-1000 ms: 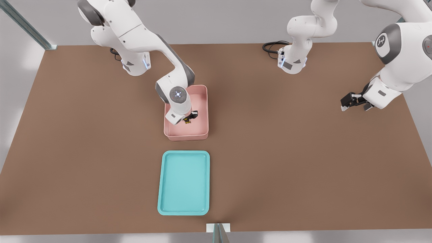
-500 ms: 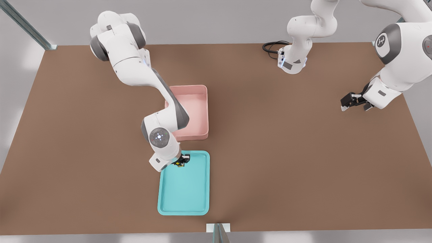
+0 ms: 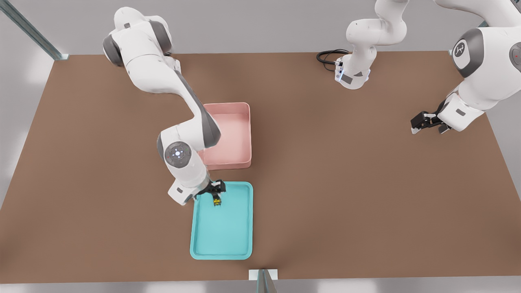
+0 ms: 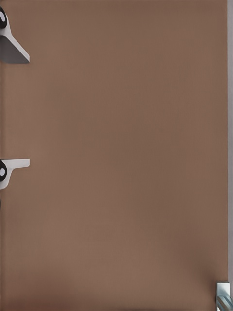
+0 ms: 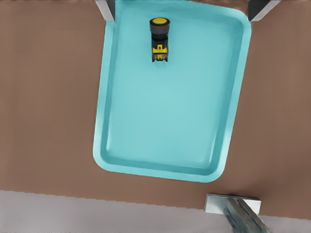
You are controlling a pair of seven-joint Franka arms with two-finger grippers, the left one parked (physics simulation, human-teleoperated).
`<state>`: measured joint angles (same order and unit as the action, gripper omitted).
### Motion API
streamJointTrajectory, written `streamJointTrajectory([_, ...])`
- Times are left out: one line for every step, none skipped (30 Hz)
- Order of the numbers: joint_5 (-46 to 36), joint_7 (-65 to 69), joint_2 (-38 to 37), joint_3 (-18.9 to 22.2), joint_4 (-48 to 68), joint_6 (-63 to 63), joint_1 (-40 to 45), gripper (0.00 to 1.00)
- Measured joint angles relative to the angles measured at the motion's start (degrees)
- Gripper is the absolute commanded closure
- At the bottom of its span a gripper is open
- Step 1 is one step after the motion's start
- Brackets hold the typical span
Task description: The left arm remains still, and the right arm places the button from the box into the tray
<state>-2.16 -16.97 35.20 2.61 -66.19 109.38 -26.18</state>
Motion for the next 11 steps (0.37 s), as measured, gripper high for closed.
streamJointTrajectory([-0.5,0.7,-5.2,0.0,-1.7,-3.6,1.3,0.00])
streamJointTrajectory([-0.9,1.4,-13.0,0.0,-7.2,-6.6,3.2,0.00])
streamJointTrajectory([-1.1,2.1,-20.3,0.2,-12.0,-9.4,5.8,0.00])
streamJointTrajectory([-1.0,2.8,-24.6,0.2,-14.5,-12.2,9.1,0.00])
streamJointTrajectory([-0.3,3.2,-26.7,0.2,-15.4,-14.8,12.1,0.00])
streamJointTrajectory([0.4,3.6,-27.8,0.3,-14.8,-17.4,14.1,0.00])
streamJointTrajectory([1.1,3.8,-28.2,0.4,-14.4,-19.5,15.2,0.00])
streamJointTrajectory([2.1,4.1,-28.4,0.4,-13.9,-21.3,15.5,0.00])
streamJointTrajectory([2.9,4.4,-28.3,0.3,-13.5,-22.8,15.2,0.00])
streamJointTrajectory([3.5,4.6,-28.3,0.4,-13.3,-24.1,14.6,0.00])
streamJointTrajectory([3.9,4.9,-28.2,0.4,-13.3,-25.2,13.9,0.00])
